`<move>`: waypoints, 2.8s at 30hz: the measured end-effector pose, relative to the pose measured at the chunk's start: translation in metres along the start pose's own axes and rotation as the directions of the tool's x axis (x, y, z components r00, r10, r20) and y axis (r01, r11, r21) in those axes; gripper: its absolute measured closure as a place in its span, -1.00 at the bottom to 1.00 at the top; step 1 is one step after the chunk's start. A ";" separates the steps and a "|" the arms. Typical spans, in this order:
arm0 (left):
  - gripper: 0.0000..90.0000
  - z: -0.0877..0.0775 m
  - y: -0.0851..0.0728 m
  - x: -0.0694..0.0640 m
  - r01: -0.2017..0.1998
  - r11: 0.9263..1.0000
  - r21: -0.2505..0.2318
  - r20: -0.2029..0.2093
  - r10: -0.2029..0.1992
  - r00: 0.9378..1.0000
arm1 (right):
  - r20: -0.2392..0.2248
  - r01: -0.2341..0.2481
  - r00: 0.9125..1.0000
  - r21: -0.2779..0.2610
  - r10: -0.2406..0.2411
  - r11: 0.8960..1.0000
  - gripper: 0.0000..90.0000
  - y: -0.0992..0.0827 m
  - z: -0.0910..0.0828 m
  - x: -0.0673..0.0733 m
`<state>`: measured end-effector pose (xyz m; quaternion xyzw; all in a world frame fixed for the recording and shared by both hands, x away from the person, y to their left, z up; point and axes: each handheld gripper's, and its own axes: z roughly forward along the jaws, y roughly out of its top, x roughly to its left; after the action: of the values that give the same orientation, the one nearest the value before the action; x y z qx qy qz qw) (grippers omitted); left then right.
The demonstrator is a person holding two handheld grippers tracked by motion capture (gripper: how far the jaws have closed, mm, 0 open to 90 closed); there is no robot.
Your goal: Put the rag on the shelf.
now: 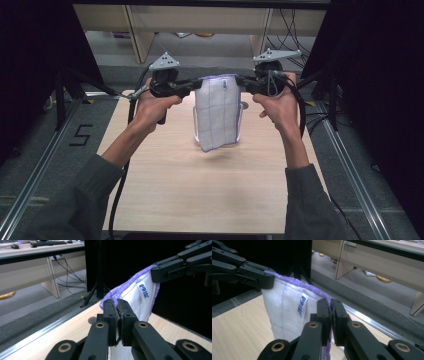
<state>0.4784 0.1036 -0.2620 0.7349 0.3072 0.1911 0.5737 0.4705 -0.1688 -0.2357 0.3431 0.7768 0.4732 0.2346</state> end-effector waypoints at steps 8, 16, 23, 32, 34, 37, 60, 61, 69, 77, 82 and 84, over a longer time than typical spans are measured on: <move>0.90 0.010 0.008 0.013 0.023 1.000 -0.014 -0.030 -0.023 0.999 | 0.004 -0.035 0.999 -0.019 0.035 0.999 0.92 0.009 0.012 -0.012; 0.90 0.038 0.015 0.037 0.089 0.996 -0.011 -0.060 -0.089 0.994 | 0.058 -0.075 0.996 -0.003 0.075 0.997 0.92 0.019 0.041 -0.035; 0.89 0.066 0.005 0.053 0.122 0.993 -0.007 -0.054 -0.122 0.991 | 0.075 -0.131 0.989 0.041 0.128 0.991 0.92 0.011 0.069 -0.055; 0.89 0.086 -0.010 0.072 0.146 0.989 0.024 -0.068 -0.144 0.987 | 0.066 -0.165 0.985 0.073 0.161 0.983 0.91 -0.001 0.099 -0.073; 0.89 0.089 -0.014 0.076 0.152 0.987 0.043 -0.079 -0.148 0.986 | 0.064 -0.167 0.985 0.092 0.161 0.982 0.91 -0.004 0.106 -0.075; 0.89 0.094 -0.018 0.077 0.156 0.986 0.061 -0.072 -0.152 0.986 | 0.066 -0.183 0.982 0.120 0.176 0.976 0.91 -0.009 0.113 -0.077; 0.38 0.112 -0.065 0.091 0.243 0.944 0.222 -0.076 -0.231 0.970 | 0.140 -0.238 0.969 0.286 0.205 0.928 0.54 -0.049 0.144 -0.081; 0.32 0.112 -0.065 0.091 0.243 0.944 0.222 -0.076 -0.231 0.970 | 0.142 -0.245 0.967 0.293 0.212 0.924 0.49 -0.049 0.142 -0.082; 0.14 0.092 -0.064 0.100 0.302 0.933 0.197 -0.113 -0.284 0.952 | 0.130 -0.214 0.974 0.253 0.186 0.943 0.40 -0.048 0.127 -0.083; 0.02 0.075 -0.068 0.098 0.327 0.921 0.209 -0.111 -0.310 0.944 | 0.120 -0.226 0.972 0.249 0.202 0.942 0.29 -0.051 0.108 -0.083; 0.00 0.066 -0.069 0.094 0.283 0.929 0.240 -0.113 -0.263 0.958 | 0.112 -0.260 0.964 0.228 0.240 0.938 0.18 -0.055 0.095 -0.081; -0.01 0.058 -0.070 0.092 0.283 0.929 0.236 -0.108 -0.265 0.958 | 0.116 -0.276 0.960 0.227 0.256 0.934 0.16 -0.057 0.089 -0.078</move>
<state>0.5671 0.1337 -0.3512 0.7435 0.4492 0.0960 0.4860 0.5649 -0.1943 -0.3232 0.4909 0.7640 0.3879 0.1578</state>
